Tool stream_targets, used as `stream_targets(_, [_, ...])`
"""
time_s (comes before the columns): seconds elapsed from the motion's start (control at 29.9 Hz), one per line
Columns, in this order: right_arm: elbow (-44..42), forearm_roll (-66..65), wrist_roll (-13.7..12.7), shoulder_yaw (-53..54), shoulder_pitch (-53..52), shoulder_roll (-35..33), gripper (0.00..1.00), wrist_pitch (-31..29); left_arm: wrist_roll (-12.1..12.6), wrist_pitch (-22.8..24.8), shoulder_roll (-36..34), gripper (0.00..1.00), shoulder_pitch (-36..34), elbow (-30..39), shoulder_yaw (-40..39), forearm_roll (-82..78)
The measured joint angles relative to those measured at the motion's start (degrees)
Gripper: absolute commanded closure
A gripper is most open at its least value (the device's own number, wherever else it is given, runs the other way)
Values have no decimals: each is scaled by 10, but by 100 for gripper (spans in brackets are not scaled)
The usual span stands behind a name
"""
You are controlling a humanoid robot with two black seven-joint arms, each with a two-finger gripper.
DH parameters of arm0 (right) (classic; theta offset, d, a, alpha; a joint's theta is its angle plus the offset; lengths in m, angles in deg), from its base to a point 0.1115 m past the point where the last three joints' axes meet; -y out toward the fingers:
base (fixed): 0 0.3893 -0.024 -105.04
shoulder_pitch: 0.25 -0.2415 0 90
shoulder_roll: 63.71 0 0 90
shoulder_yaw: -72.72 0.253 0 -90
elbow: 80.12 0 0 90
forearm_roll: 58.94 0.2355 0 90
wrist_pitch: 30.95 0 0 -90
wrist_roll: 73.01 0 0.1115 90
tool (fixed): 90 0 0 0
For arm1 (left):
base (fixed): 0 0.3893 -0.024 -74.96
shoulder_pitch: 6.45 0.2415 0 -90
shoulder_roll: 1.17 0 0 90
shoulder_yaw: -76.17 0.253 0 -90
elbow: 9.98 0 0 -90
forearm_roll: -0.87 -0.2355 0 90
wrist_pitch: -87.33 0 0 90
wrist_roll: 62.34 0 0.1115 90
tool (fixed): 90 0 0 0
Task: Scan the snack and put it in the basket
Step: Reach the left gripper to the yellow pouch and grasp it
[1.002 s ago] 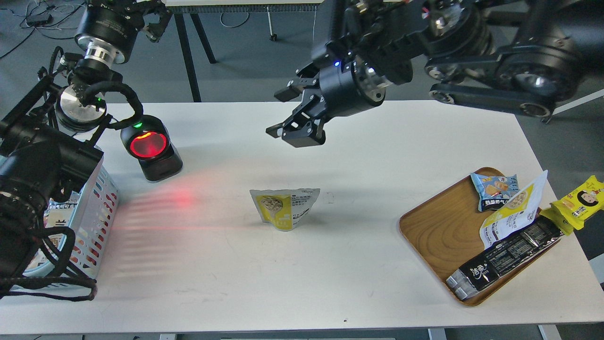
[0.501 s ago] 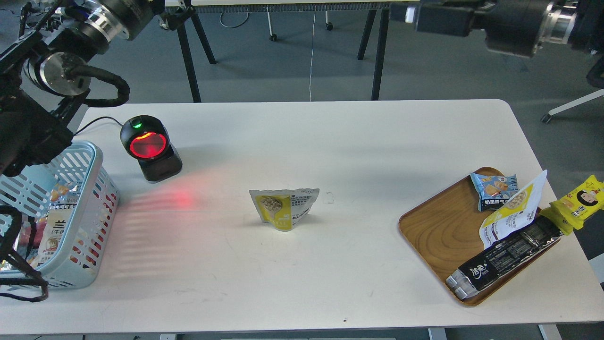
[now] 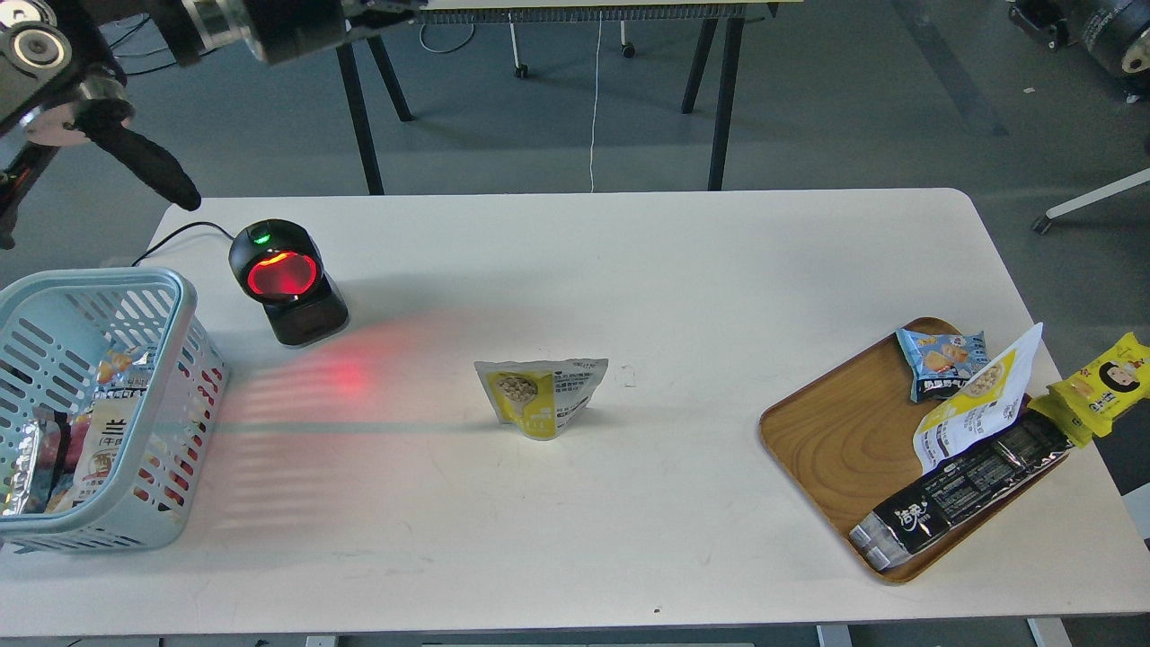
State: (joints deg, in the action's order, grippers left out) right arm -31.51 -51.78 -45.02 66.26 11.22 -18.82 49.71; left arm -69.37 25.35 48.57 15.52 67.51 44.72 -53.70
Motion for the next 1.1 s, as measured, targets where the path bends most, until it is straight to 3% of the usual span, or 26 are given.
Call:
stream_targets(0.23, [-124,90,-3,146,121,66,1,-82,-1,0,20,7,5,103,5,-266])
stream_targets(0.37, [-200,97,-34,292,195,142,1,-112,-5,0,53,11,8,138,41,-391])
stream_targets(0.5, [-220,98,-52,393,243,191,1,-131,-6,0,77,13,8,151,96,-507])
stream_targets(0.8, [-191,96,-54,418,251,220,1,-130,-5,0,83,18,11,179,190,-651])
stream_targets(1.1, [-167,95,-55,419,234,200,1,-129,-12,0,81,18,56,126,251,-704])
